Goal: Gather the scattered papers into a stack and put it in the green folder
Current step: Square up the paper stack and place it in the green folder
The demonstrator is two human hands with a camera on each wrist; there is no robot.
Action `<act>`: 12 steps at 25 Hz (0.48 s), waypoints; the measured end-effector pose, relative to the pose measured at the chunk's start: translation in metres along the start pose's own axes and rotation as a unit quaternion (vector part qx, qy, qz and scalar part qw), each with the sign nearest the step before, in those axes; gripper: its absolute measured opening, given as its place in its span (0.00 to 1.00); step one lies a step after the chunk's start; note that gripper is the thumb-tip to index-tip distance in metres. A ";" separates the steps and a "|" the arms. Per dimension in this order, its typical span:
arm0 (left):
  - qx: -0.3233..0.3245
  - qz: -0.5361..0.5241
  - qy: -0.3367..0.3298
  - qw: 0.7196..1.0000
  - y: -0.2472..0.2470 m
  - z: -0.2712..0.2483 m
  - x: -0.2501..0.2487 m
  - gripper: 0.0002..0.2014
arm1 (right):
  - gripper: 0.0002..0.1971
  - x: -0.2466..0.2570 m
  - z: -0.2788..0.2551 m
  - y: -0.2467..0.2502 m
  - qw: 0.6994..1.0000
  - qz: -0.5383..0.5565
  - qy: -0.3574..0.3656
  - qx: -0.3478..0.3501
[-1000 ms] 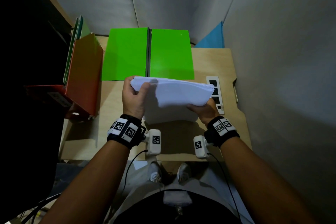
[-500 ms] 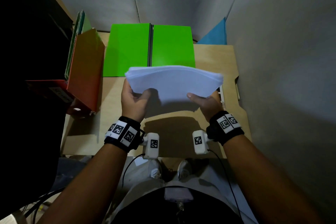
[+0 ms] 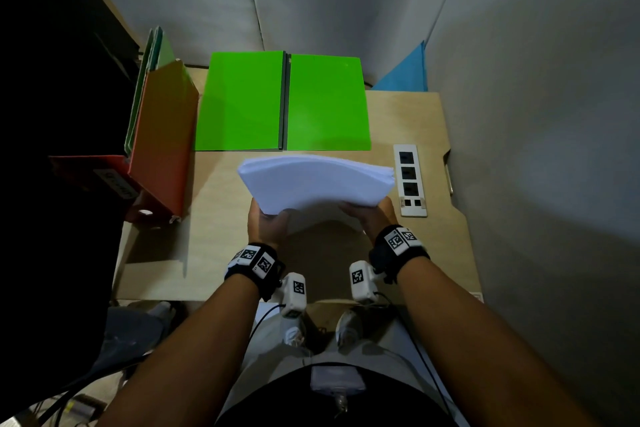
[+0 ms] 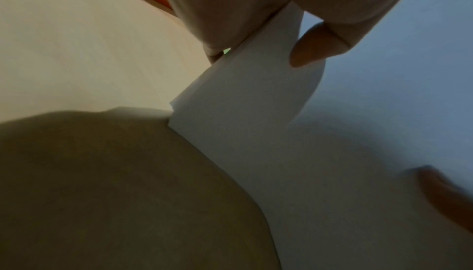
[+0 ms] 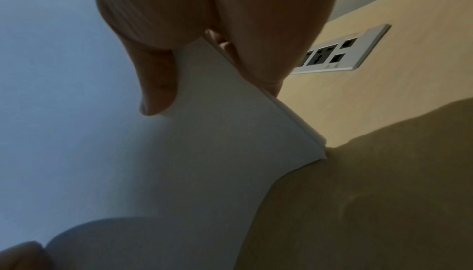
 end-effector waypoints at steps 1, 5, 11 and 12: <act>0.002 0.009 -0.004 1.000 0.000 -0.001 0.000 0.30 | 0.20 -0.002 0.000 -0.001 1.000 -0.004 0.000 0.004; 0.031 -0.024 0.042 0.998 0.002 -0.001 0.000 0.25 | 0.19 0.002 -0.002 -0.003 0.996 -0.084 -0.001 -0.029; -0.035 0.198 -0.141 0.969 0.061 -0.012 -0.098 0.55 | 0.17 0.050 -0.014 0.019 0.943 -0.328 0.053 -0.024; -0.025 0.244 -0.225 0.943 0.067 -0.014 -0.121 0.58 | 0.15 0.060 -0.017 0.020 0.930 -0.362 0.068 -0.016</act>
Point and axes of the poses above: each hand's wrist, its own z-axis towards the middle knuckle, its own y-axis out of the back of the hand, x = y × z, the point moved 1 cm from there along z, towards the middle knuckle, and after that the axes turned 5 degrees about -y, right-handed, at the moved point
